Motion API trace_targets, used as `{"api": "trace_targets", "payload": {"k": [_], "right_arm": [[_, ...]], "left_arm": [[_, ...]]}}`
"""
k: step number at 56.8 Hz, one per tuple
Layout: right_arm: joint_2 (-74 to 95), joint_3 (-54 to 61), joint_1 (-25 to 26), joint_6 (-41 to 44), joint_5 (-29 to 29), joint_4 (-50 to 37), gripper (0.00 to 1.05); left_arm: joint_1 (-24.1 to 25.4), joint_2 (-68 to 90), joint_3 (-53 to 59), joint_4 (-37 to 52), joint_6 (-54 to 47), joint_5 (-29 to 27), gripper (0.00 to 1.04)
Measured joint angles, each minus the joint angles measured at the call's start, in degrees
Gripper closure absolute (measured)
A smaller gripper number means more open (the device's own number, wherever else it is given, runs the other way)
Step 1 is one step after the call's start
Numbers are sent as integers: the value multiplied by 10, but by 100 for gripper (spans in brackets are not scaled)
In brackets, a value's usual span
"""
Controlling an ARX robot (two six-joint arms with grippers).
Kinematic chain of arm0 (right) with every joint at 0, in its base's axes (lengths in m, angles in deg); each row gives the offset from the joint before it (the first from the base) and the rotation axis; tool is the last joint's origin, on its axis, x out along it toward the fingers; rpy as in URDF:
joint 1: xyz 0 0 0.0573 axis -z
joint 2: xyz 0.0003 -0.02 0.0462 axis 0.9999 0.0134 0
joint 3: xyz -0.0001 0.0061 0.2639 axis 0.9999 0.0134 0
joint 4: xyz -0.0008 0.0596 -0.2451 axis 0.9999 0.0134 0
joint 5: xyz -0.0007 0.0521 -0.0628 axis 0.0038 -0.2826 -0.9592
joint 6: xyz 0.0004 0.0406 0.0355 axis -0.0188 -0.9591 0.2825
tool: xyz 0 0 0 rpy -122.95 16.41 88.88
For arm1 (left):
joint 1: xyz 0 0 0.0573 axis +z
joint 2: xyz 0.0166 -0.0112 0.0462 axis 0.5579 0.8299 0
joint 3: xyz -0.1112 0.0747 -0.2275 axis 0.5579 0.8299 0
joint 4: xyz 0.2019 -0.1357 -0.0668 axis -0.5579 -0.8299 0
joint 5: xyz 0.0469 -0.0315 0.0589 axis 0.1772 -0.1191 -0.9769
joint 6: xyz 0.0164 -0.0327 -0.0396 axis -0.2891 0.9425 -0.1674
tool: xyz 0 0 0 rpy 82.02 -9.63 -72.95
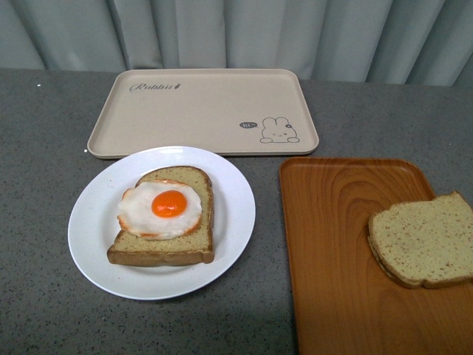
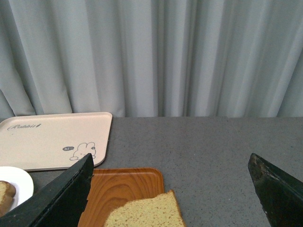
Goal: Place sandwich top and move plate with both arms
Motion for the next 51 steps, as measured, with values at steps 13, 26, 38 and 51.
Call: {"api": "trace_targets", "payload": {"k": [13,26,38,51], "right_arm": [[0,0,0,0,0,0,9],[0,0,0,0,0,0,9],[0,0,0,0,0,0,9],[0,0,0,0,0,0,9]], "left_arm": [[0,0,0,0,0,0,6],[0,0,0,0,0,0,6],[0,0,0,0,0,0,6],[0,0,0,0,0,0,6]]}}
